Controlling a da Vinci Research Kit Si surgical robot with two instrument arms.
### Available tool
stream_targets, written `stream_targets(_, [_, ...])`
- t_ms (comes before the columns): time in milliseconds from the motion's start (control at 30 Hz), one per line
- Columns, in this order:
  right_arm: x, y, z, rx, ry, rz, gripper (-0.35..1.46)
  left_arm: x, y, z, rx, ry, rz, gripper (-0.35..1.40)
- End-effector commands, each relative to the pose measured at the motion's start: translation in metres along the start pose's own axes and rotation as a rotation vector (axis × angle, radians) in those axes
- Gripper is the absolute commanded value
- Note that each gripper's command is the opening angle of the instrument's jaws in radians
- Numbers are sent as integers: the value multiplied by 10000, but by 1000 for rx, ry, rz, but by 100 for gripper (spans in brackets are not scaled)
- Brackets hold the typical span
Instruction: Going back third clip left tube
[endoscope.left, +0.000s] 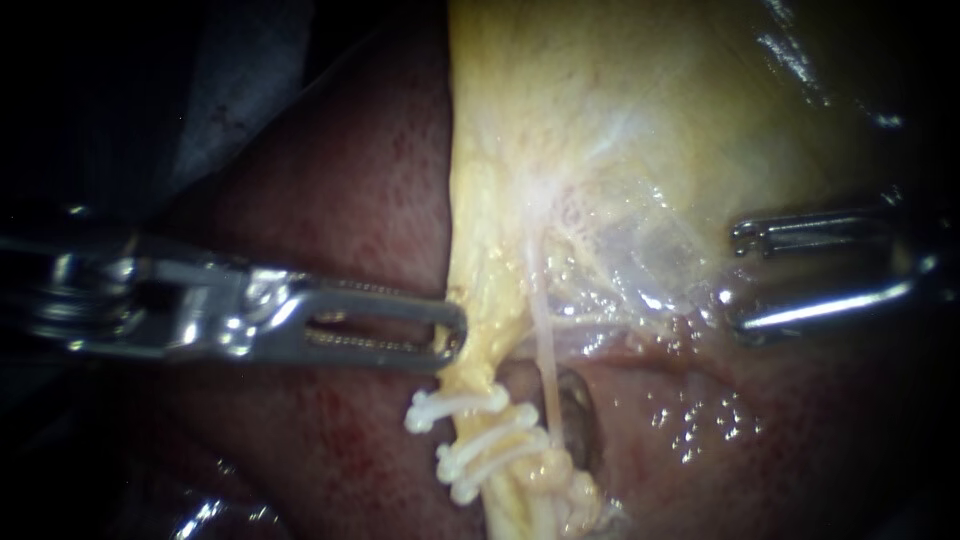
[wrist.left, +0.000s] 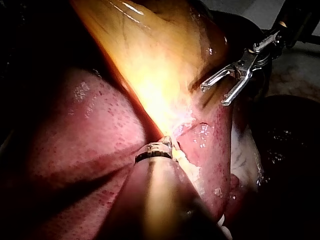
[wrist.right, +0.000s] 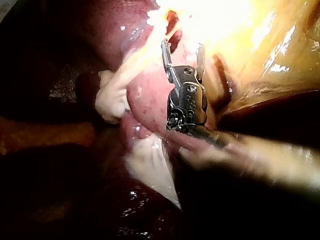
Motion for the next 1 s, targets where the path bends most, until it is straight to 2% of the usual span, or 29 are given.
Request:
stream_targets(33, [0, -1, 0, 0, 0, 0, 60, 0, 0, 0, 1, 0, 0, -35])
stream_targets(233, [-1, -3, 0, -3, 1, 0, 60, -3, 4, 6, -2, -2, -1, -35])
stream_targets(533, [-2, -4, 0, -3, 1, -5, 60, -12, 10, 31, -12, -14, 2, -35])
stream_targets(800, [-2, -5, 0, -3, 1, -6, 60, -13, 1, 63, 7, -4, -1, -35])
stream_targets(1000, [-2, -6, 0, -3, 1, -5, 60, -12, -5, 68, 8, -2, -2, -35])
